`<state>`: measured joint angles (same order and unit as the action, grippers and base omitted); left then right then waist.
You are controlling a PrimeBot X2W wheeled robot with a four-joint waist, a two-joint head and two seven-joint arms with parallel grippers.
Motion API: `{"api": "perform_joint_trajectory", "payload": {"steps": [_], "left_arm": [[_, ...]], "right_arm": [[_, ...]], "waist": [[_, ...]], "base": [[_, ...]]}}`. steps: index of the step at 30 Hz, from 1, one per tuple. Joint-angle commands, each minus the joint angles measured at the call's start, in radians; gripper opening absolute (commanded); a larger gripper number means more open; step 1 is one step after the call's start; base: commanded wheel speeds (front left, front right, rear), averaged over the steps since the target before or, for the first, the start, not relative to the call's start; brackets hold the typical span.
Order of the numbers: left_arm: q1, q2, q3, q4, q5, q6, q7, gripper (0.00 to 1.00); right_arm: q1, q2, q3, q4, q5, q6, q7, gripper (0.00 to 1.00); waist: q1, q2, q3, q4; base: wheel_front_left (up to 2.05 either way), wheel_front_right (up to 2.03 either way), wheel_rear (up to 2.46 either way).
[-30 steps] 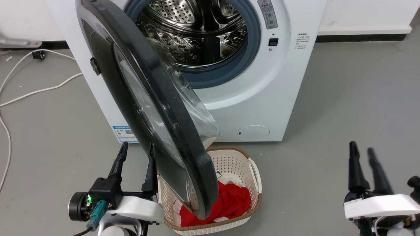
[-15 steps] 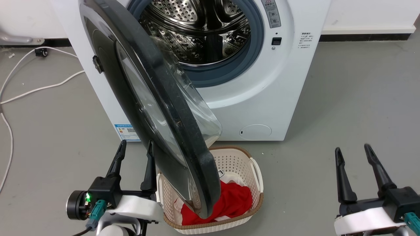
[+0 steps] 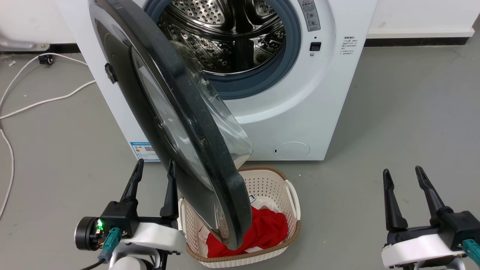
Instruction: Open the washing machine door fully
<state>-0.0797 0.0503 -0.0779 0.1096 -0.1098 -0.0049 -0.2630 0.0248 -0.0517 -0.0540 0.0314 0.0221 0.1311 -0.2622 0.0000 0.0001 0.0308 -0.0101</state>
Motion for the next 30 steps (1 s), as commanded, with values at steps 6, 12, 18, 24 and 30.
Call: {"api": "perform_joint_trajectory", "payload": {"steps": [6,12,18,24,30], "left_arm": [[0.002,0.0,0.0,-0.008,-0.005,-0.001,-0.002,0.0],[-0.009,0.0,0.002,-0.032,-0.01,0.002,-0.002,0.0],[-0.038,0.0,0.012,-0.148,-0.008,0.004,-0.002,0.0],[-0.086,0.0,0.02,-0.325,0.0,0.002,-0.002,0.0],[-0.144,0.0,0.024,-0.526,0.014,0.025,-0.002,0.0]], "right_arm": [[-0.004,0.003,-0.006,-0.006,0.013,-0.001,-0.003,1.0],[-0.005,0.003,-0.006,-0.004,0.019,-0.001,-0.003,1.0],[-0.004,0.003,-0.009,0.001,0.023,-0.001,-0.003,1.0],[-0.006,0.003,-0.008,0.003,0.023,-0.001,-0.003,1.0],[-0.012,0.003,-0.009,0.01,0.026,-0.001,-0.003,1.0]], "waist": [[0.0,-0.0001,-0.002,0.001],[0.0,-0.0001,0.002,0.0],[0.0,-0.0001,0.004,0.004],[0.0,-0.0001,0.008,0.008],[0.0,-0.0001,0.011,0.006]], "base": [[0.0,0.0,0.0],[0.0,0.0,0.0],[0.0,0.0,0.0],[0.0,0.0,0.0],[0.0,0.0,0.0]]}}
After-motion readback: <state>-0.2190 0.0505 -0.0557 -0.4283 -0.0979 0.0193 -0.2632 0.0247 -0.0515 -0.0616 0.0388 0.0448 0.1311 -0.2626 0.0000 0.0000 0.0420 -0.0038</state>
